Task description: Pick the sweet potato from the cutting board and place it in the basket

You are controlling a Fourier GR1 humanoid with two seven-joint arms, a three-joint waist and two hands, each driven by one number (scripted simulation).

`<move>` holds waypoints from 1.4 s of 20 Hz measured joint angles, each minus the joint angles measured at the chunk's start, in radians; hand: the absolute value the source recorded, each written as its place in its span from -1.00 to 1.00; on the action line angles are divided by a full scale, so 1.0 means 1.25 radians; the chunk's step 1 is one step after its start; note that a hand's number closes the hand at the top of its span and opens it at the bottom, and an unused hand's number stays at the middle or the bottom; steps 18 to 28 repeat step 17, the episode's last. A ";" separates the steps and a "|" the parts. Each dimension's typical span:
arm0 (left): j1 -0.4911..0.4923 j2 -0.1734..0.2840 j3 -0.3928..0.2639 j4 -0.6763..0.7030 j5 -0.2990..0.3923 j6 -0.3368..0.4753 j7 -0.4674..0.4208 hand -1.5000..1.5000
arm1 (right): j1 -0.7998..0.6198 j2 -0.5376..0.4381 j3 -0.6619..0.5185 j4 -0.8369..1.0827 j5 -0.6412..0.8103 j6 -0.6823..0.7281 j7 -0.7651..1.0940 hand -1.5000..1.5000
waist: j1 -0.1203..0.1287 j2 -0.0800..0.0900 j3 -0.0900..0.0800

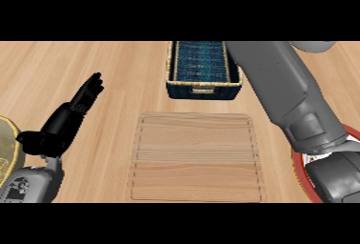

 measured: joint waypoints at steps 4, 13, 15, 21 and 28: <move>-0.009 -0.010 -0.002 0.004 -0.008 0.000 0.009 0.00 | -0.017 -0.009 -0.025 0.044 -0.011 0.001 -0.062 -1.00 | 0.001 0.000 0.000; -0.004 -0.020 0.005 0.000 -0.017 -0.003 0.005 0.00 | -0.063 -0.043 -0.119 0.052 -0.097 0.037 -0.157 -1.00 | 0.000 -0.001 0.000; -0.003 -0.020 0.006 -0.005 -0.017 -0.005 0.010 0.00 | -0.066 -0.043 -0.147 0.047 -0.123 0.029 -0.162 -1.00 | -0.001 -0.001 0.000; -0.004 -0.019 0.010 -0.007 -0.014 -0.008 0.017 0.00 | -0.066 -0.053 -0.174 0.039 -0.152 0.037 -0.155 -1.00 | -0.005 -0.003 0.000; -0.004 -0.019 0.010 -0.007 -0.014 -0.008 0.017 0.00 | -0.066 -0.053 -0.174 0.039 -0.152 0.037 -0.155 -1.00 | -0.005 -0.003 0.000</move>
